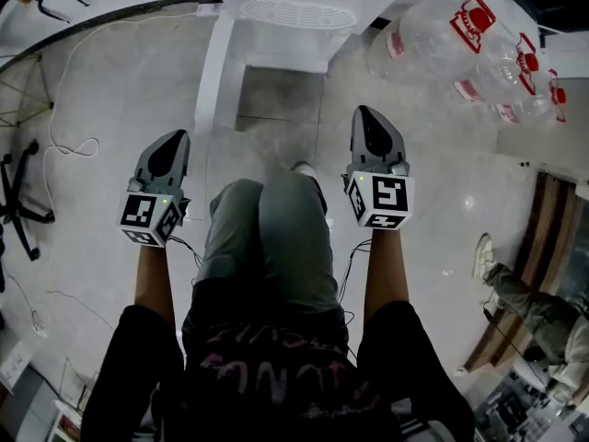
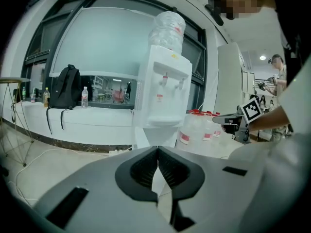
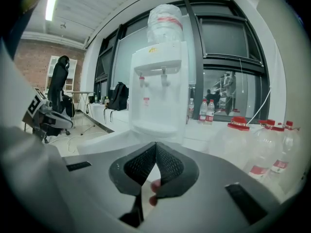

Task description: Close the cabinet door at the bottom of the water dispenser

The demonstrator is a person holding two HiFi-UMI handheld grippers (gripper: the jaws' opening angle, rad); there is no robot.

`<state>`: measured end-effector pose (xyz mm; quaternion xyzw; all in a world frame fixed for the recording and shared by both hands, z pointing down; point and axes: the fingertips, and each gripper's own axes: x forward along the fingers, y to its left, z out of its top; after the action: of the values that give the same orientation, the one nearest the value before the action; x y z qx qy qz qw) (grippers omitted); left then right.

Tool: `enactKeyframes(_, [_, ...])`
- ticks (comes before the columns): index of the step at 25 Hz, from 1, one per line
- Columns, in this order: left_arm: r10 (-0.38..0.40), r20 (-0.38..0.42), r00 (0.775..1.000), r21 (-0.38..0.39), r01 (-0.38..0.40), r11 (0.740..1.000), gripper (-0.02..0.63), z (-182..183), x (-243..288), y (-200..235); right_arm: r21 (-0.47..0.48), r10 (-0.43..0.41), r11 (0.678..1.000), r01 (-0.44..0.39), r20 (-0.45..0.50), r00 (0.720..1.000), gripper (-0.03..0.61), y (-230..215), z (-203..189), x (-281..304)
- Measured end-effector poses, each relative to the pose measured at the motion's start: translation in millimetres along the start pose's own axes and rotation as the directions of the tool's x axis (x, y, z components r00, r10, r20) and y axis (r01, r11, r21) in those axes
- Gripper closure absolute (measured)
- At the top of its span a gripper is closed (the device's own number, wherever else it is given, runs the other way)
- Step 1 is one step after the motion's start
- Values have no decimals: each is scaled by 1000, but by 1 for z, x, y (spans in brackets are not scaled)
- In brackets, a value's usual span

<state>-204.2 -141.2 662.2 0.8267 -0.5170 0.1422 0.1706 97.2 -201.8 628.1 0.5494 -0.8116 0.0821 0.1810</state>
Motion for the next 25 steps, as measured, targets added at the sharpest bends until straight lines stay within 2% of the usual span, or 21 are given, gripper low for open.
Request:
enactKeyframes(9, [19,12,1000,14,-19,1000,598,-77,19,27,18,-30,999,29,24,999,565,-6,-70,27])
enactKeyframes(16, [-45,14,999,33,44,998,597,-119,42,31,28,-41,999,41,14,999,565,-5,-115,48])
enactKeyframes(17, [-66,12,998,37,65,997,580,-125,45,29,24,-41,999,41,7,999,565,-4,-123,50])
enactKeyframes(19, [-100,2,995,48,99,994,493,-136,51,25,17,-39,999,40,-11,999,566,-1,-138,54])
enactKeyframes(25, [-158,-6,987,78,158,984,472,-154,70,21,22,-32,999,33,-55,998,565,8,-173,62])
